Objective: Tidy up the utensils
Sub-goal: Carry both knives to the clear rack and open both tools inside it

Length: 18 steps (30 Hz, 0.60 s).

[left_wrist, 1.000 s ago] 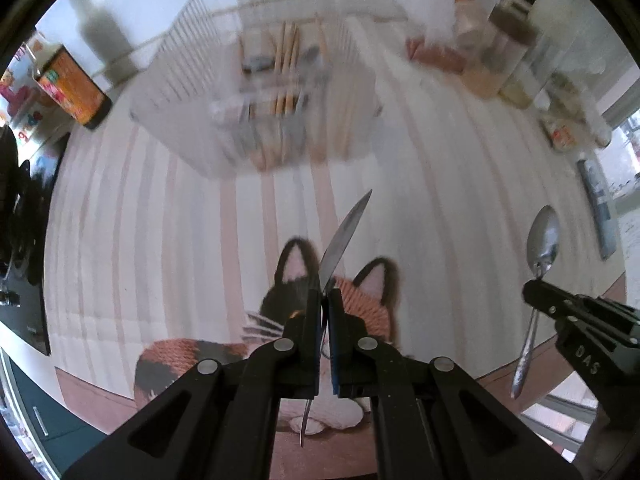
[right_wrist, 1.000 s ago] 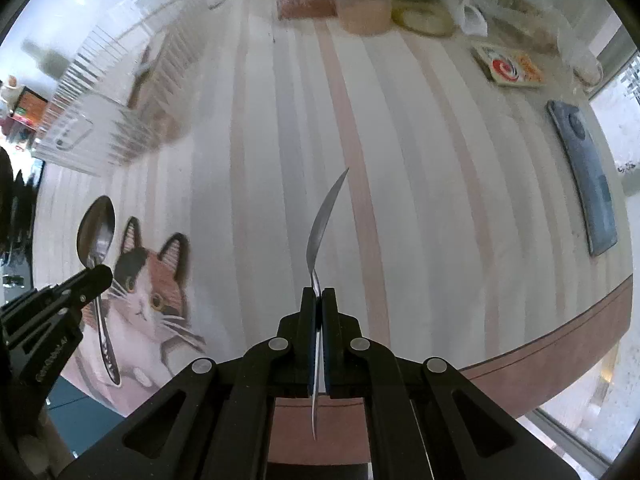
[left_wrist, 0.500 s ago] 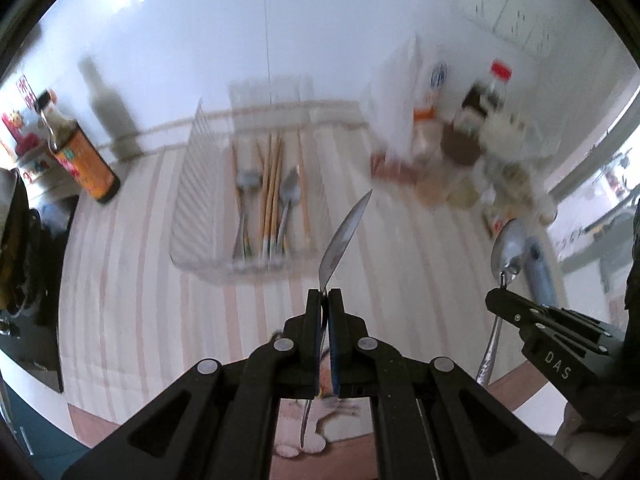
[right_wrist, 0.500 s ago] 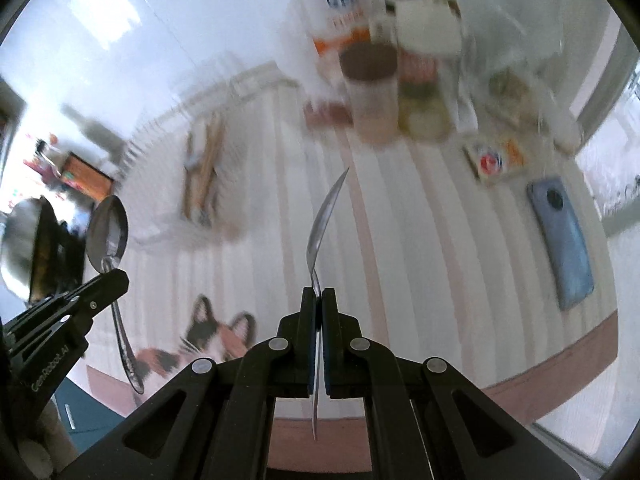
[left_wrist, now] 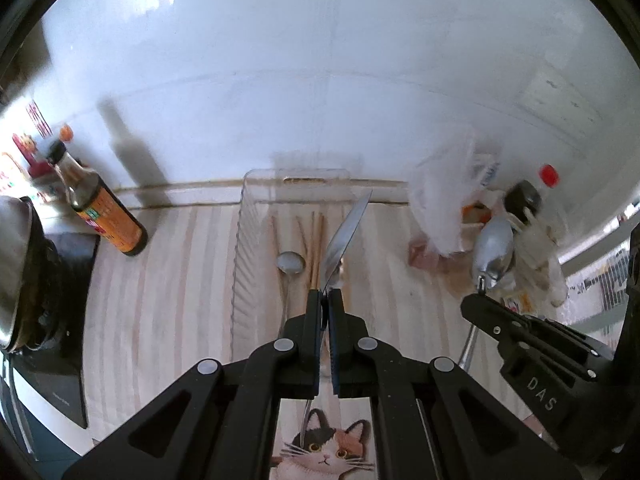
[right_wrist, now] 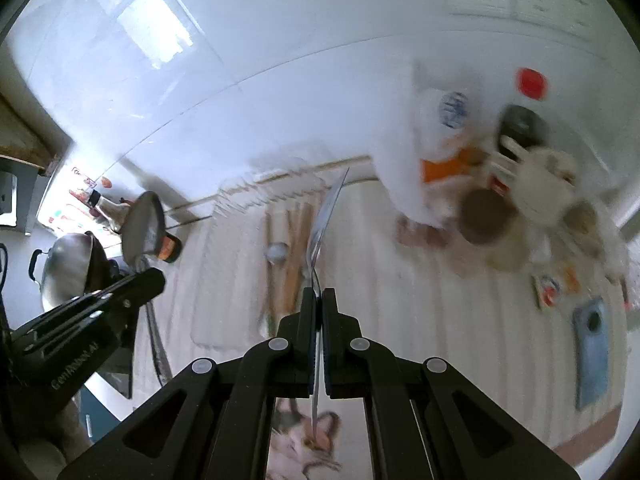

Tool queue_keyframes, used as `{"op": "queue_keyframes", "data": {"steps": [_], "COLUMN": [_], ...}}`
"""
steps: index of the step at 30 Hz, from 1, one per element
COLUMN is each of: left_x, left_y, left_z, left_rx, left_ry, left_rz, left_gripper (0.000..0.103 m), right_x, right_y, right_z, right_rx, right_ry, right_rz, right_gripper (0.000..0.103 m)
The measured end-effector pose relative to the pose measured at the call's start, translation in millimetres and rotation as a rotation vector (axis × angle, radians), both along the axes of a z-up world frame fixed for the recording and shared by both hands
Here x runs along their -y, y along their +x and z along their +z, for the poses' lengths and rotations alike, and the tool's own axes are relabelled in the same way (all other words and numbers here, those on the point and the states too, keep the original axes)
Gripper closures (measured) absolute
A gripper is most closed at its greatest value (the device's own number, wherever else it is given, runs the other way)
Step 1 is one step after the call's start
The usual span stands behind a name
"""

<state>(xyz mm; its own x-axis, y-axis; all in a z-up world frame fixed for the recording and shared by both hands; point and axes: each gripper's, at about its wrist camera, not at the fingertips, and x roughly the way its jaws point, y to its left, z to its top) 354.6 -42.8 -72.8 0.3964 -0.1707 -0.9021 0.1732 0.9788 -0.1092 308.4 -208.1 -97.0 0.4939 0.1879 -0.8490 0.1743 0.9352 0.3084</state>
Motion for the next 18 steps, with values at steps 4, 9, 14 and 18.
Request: {"op": "queue_keyframes", "data": {"steps": [4, 9, 14, 18], "left_x": [-14, -21, -23, -24], "left_y": [27, 48, 60, 64], "left_z": [-26, -54, -74, -74], "left_rx": [-0.071, -0.148, -0.218, -0.237], "left_ry": [-0.004, -0.011, -0.006, 0.010], "left_rz": [0.038, 0.068, 0.075, 0.089], "left_gripper": [0.102, 0.102, 0.101, 0.098], "right_x": [-14, -26, -33, -35], "right_y": [37, 70, 90, 97], "right_z": [-15, -46, -73, -81], "right_rx": [-0.033, -0.098, -0.157, -0.187], "right_ry": [0.012, 0.036, 0.054, 0.067], "right_rz": [0.037, 0.073, 0.090, 0.103], "right_gripper": [0.101, 0.101, 0.101, 0.100]}}
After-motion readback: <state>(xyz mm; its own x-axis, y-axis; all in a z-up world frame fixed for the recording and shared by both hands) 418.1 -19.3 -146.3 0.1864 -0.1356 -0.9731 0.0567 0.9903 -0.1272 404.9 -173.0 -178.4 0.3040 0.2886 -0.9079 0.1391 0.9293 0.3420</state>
